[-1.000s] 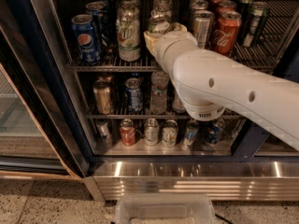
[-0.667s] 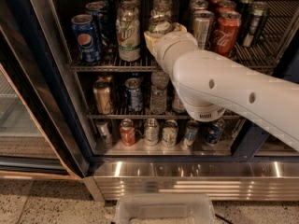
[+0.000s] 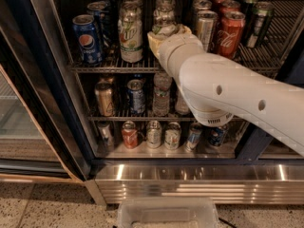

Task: Pick 7up can from top shelf of fridge

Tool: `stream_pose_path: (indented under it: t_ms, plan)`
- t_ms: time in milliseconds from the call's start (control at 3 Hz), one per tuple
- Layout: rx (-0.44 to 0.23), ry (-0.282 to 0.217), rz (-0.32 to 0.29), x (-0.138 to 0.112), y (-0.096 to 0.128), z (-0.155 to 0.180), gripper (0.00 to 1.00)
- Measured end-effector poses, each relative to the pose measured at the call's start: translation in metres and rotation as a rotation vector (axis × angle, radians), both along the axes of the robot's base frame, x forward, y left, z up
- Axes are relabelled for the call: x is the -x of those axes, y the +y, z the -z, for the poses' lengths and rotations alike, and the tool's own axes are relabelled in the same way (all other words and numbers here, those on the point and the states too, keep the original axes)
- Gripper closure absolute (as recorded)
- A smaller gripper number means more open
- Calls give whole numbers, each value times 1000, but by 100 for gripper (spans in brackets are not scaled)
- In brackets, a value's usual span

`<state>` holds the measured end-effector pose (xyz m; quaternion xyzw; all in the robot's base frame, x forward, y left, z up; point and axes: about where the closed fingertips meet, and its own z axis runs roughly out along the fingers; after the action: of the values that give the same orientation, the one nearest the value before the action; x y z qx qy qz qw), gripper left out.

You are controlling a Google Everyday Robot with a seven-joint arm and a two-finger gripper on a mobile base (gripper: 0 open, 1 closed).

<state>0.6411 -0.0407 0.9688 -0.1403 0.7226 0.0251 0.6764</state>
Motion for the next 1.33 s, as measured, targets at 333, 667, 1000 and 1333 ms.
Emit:
stream_pose_path:
  t_ms: [333,667,1000,1333]
  plan:
    - [0,0,-1,0,0,0,100]
    - [-1,-1,-11,0,4,-1,100]
    - [-27,-13,-36,-13,1,-21,100]
    - [-33,-16,-45,-12,1,-25,100]
